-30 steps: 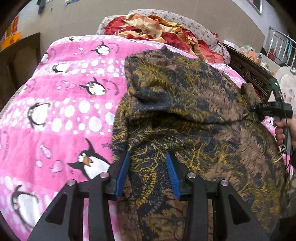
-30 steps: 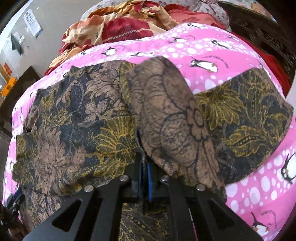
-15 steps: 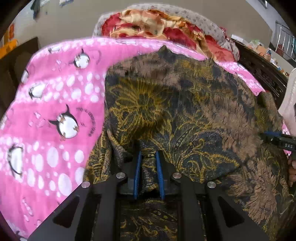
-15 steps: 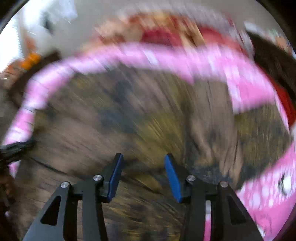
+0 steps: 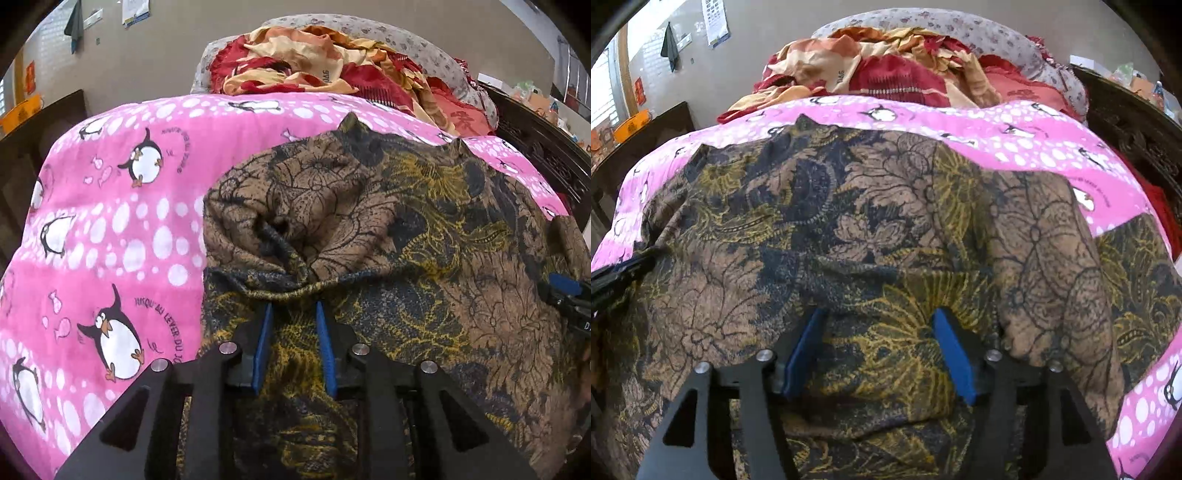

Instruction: Fold small clothes

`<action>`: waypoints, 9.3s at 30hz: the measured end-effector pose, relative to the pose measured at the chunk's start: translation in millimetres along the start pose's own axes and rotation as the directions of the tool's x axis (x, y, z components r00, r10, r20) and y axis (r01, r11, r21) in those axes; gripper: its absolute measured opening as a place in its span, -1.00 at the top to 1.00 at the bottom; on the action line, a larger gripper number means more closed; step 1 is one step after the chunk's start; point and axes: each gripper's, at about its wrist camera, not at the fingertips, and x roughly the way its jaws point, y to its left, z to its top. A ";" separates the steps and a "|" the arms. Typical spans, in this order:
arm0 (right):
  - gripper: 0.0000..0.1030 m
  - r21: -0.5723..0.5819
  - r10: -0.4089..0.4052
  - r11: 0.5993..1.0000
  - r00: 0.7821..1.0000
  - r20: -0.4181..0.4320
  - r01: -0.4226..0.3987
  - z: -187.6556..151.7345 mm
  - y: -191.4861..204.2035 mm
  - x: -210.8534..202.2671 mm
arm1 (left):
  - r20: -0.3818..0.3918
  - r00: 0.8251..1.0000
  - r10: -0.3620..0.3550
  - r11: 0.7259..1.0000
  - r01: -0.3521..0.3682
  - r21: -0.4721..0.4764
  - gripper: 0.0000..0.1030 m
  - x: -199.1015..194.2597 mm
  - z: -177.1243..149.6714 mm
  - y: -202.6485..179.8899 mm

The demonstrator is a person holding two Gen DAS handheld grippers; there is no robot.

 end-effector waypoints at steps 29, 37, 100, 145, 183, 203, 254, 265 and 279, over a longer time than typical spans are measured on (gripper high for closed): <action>-0.42 0.074 -0.019 0.997 0.985 0.171 0.007 -62.3 -49.1 -133.8 | -0.034 0.998 -0.061 0.995 0.064 0.075 -0.09 -51.9 -37.7 -41.0; -0.44 0.346 -0.190 0.925 0.980 0.066 0.156 -130.0 -164.2 -155.4 | -0.041 0.996 -0.080 0.995 0.082 0.060 -0.13 -50.6 -32.1 -34.0; 0.90 0.666 -0.354 0.746 0.844 0.402 -0.004 13.7 -331.4 -181.7 | -0.045 0.994 -0.095 0.994 0.097 0.053 -0.25 -43.9 -33.9 -36.9; 0.89 -0.299 0.169 0.946 0.977 0.130 -0.124 -27.6 131.7 -22.4 | -0.004 0.940 -0.341 0.920 0.332 -0.209 -0.19 -77.8 0.9 -11.1; -0.26 -0.092 -0.001 0.996 1.000 -0.007 0.001 -95.1 35.4 -73.1 | -0.146 0.837 -0.528 0.849 0.512 -0.132 -0.19 -31.3 1.4 -63.0; -0.34 -0.108 -0.038 0.994 0.999 -0.030 0.035 -93.5 40.5 -66.4 | -0.149 0.744 -0.651 0.749 0.598 -0.286 1.00 8.7 21.6 -82.7; 0.64 0.046 0.064 0.997 0.998 0.001 -0.064 14.4 -19.1 -28.1 | -0.102 0.987 -0.122 0.992 0.117 -0.058 1.00 -28.4 20.8 -6.4; 0.58 0.200 0.037 0.978 0.991 0.126 -0.062 28.8 -38.9 -31.5 | -0.007 0.994 -0.111 0.992 0.111 -0.062 1.00 -22.7 -3.8 -13.2; -0.09 0.142 -0.100 0.985 0.995 0.007 0.098 24.8 -35.9 26.7 | 0.016 0.974 -0.224 0.961 0.224 -0.160 1.00 -23.5 -5.4 17.3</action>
